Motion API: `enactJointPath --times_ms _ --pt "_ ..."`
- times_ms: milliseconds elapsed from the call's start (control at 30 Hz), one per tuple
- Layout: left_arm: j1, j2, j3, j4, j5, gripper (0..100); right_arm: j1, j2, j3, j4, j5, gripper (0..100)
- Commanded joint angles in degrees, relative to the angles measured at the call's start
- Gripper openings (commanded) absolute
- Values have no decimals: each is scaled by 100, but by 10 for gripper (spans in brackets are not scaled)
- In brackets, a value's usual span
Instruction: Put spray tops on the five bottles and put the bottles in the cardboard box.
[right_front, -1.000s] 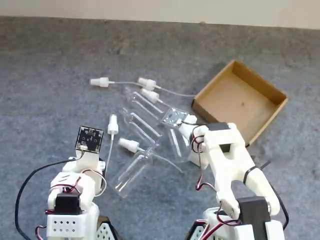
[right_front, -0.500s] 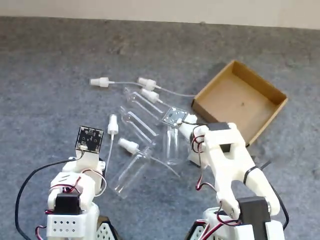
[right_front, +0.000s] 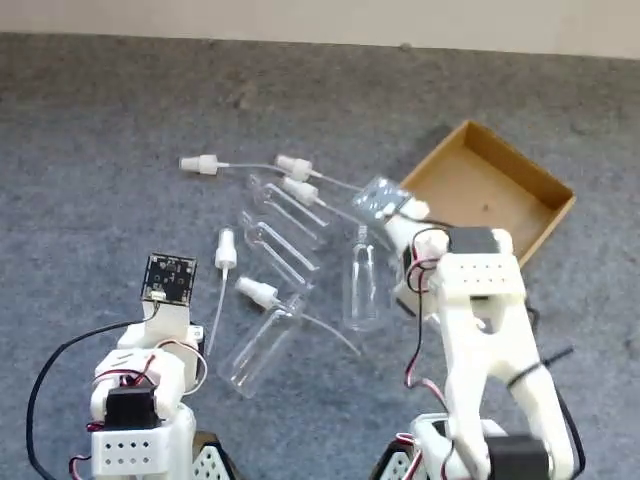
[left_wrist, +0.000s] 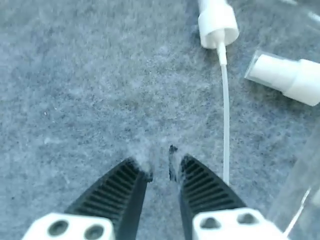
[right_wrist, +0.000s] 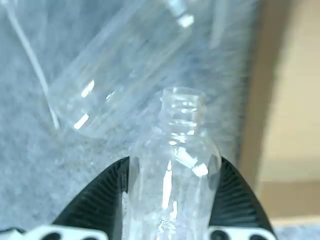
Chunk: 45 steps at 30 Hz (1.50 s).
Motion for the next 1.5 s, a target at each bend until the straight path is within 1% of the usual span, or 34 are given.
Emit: enactJointPath --times_ms 0,133,267,367,533,667,733,833,967,1133,1300,1467 --pt "-145 -48 -690 70 -202 8 -224 -989 -365 136 -519 102" --pt "-154 251 -1323 343 -580 8 -593 -1807 -242 119 -1169 102" --pt "-119 1358 -2211 475 -589 8 -1042 -2360 -48 75 -1776 102" --pt "-110 2624 -3073 484 -571 8 -1332 -2545 119 -242 -2127 102" --pt "-4 5068 -4479 492 -563 13 -1420 -2571 743 -1569 -2822 102" --pt "382 6844 -5490 677 -492 101 -1420 -2571 1059 -2176 -3218 102" --pt "532 7600 -6018 747 -202 138 -1420 -2571 1138 -2316 -3455 102" --pt "822 8611 -6791 756 202 160 -1429 -2607 1121 -2563 -3895 103" --pt "1103 9675 -7662 756 519 162 -1429 -2615 1130 -2659 -3982 103" --pt "1068 10791 -8602 721 580 162 -1420 -2624 1130 -2659 -3982 103" --pt "1059 11741 -9200 721 580 158 -1411 -2624 1130 -2659 -3982 103" --pt "1059 12409 -9622 721 589 157 -1393 -2624 1138 -2659 -3982 103"
